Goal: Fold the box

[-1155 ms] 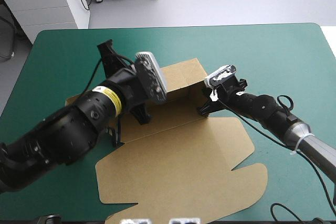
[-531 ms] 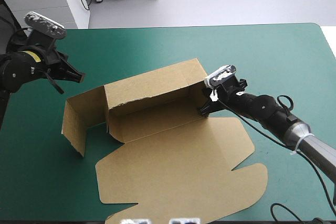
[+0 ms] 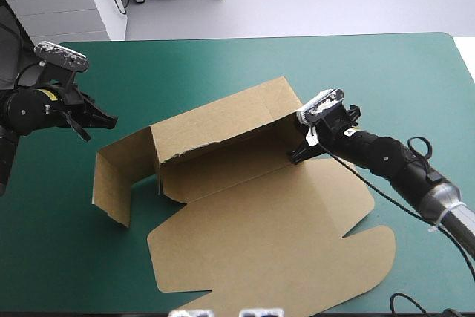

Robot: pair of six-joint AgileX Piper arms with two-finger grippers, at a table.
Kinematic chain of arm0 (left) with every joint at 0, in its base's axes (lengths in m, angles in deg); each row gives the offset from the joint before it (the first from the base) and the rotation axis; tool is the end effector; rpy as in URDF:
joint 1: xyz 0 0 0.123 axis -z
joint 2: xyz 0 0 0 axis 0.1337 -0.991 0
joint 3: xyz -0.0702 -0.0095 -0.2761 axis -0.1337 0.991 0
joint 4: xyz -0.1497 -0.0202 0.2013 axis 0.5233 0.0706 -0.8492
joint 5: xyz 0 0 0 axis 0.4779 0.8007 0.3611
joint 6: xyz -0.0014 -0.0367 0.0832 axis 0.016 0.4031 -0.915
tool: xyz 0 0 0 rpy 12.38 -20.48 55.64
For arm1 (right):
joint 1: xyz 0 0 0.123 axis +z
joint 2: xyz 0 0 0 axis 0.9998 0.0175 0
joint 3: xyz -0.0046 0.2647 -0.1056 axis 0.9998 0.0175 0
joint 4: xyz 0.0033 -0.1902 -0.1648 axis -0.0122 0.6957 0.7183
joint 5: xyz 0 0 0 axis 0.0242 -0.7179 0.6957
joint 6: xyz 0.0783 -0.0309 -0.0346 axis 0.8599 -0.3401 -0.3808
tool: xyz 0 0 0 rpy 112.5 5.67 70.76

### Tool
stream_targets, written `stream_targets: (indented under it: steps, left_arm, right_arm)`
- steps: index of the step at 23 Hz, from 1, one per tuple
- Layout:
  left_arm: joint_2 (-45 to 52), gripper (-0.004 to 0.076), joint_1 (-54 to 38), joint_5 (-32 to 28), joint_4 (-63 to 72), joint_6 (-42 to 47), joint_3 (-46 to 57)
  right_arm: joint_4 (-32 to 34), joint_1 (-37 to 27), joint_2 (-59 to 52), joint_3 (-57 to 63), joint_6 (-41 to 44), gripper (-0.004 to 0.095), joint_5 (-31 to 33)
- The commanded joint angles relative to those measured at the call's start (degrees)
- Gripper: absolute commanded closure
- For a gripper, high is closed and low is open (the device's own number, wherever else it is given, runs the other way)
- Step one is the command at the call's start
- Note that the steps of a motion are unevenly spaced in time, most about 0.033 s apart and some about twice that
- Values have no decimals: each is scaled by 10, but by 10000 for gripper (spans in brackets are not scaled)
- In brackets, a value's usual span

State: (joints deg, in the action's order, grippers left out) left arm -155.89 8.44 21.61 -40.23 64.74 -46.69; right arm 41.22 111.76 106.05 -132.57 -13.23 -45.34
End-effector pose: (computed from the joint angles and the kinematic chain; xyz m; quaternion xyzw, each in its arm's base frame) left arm 0.2564 -0.0073 0.4168 0.1766 0.9047 0.0463 0.3849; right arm 0.2654 0.1283 0.3015 -0.3061 0.8001 0.1160 0.5026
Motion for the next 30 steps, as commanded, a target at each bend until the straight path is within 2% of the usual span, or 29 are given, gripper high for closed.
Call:
stream_targets:
  steps: [1,3,8,10,12,14,16,22,30]
  left_arm:
    - [16,709,-2,-46,12,1,-14]
    - [16,709,-2,-51,12,2,-14]
    - [16,713,-2,-63,15,2,-14]
    - [16,713,-2,-66,15,2,-14]
    - [16,714,-2,-70,15,2,-14]
    - [16,714,-2,-70,15,2,-14]
    - [16,715,-2,-69,15,3,-14]
    - [16,715,-2,-59,13,4,-14]
    - [16,715,-2,-55,13,8,-14]
  right_arm:
    - [70,-30,-48,-13,69,927,4]
    - [118,-59,-67,-13,123,927,33]
    - [143,-110,-93,-28,178,927,123]
    - [189,-110,-92,-58,247,927,159]
    - [268,-110,-83,-102,335,927,202]
    - [339,-110,-56,-160,416,927,267]
    - [395,-110,-5,-244,484,926,360]
    - [401,-110,84,-349,511,927,487]
    - [403,-110,207,-463,533,927,535]
